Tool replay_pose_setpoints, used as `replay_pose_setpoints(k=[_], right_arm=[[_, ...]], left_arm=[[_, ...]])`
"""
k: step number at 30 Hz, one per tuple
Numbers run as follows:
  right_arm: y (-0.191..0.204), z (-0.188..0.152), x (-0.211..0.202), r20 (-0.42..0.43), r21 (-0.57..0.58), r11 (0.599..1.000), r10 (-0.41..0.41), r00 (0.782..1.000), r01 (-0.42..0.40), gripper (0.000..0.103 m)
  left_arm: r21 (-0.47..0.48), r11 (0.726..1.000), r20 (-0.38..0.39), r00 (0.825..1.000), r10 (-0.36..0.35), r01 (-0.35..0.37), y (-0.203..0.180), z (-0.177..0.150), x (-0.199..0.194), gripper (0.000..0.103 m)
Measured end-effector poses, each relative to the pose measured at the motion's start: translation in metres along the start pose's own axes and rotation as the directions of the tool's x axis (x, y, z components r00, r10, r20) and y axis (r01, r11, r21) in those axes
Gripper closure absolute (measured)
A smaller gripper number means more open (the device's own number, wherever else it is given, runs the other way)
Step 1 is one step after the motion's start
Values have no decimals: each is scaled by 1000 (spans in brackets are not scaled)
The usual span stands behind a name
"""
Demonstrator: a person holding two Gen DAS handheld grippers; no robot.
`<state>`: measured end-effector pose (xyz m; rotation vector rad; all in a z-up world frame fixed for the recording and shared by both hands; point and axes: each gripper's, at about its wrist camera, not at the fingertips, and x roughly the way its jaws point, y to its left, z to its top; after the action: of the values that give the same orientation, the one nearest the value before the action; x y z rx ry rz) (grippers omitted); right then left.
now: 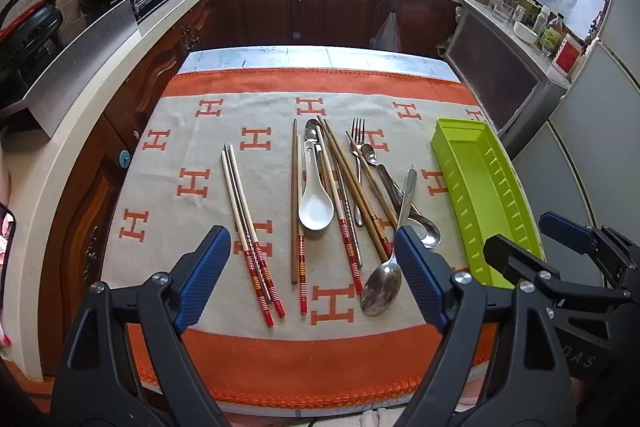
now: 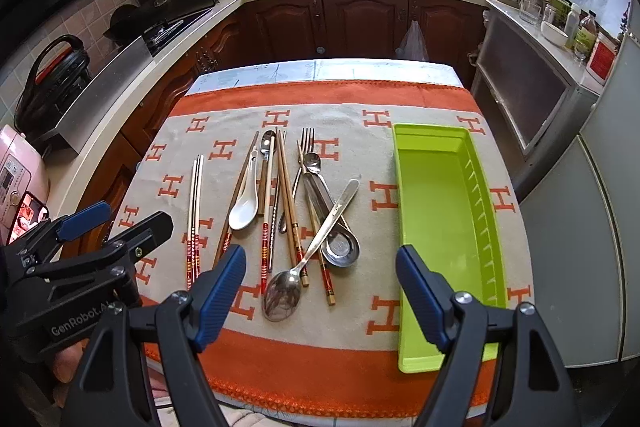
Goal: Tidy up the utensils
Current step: 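Grasp a red-banded bamboo chopstick with the right tool while the left tool grasps another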
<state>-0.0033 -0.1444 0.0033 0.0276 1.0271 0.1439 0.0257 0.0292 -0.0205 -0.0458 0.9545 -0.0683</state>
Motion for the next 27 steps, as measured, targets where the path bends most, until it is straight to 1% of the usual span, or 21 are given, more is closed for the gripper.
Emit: replay_pose_setpoints(k=[4,7,10,11,12,13,15,16,19,20,21,22,24,27], right_arm=[[9,16,11,-18,-4,999,34,999,-35,25],[22,29,21,-34,-33,997,62,998,-63,25],[38,40,35,-45,-67,994,85,995,-88,25],[43,44,40,-51,-79,992,98,994,-101,27],[50,47,45,-58,-93,989,113,992,-118,31],[56,50,51,-67,-105,986,125,990,-132,33],[70,54,67,-96,-120,980,147,984,-158,43],[76,56,77,-115,-124,976,166,979,-180,45],[93,55,106,-171,-128,967,199,965,-222,55],[99,52,116,-193,-127,964,209,959,-235,60],[104,49,127,-220,-123,960,221,950,-252,65],[108,44,136,-241,-120,956,232,942,-266,68],[117,35,152,-274,-119,953,236,932,-277,73],[127,22,168,-316,-114,947,252,915,-300,77]], left_arm=[[-50,999,-25,1000,-5,4,29,8,8,20],[-113,994,-40,999,10,-15,62,15,17,20],[-165,985,-45,998,47,-54,95,18,26,20],[-182,981,-47,997,56,-64,106,18,30,20],[-195,978,-47,997,62,-70,116,18,33,20],[-207,975,-47,997,69,-77,125,18,36,20],[-222,971,-51,995,80,-90,141,17,45,20],[-227,970,-54,995,79,-90,146,16,49,20],[-240,967,-69,995,75,-89,158,10,65,21],[-241,966,-75,994,75,-91,160,7,71,22],[-241,966,-84,993,81,-99,162,4,77,26],[-236,966,-94,992,90,-110,162,0,82,29],[-222,966,-122,987,104,-129,165,-8,93,41],[-232,963,-161,982,99,-136,169,-20,106,47]])
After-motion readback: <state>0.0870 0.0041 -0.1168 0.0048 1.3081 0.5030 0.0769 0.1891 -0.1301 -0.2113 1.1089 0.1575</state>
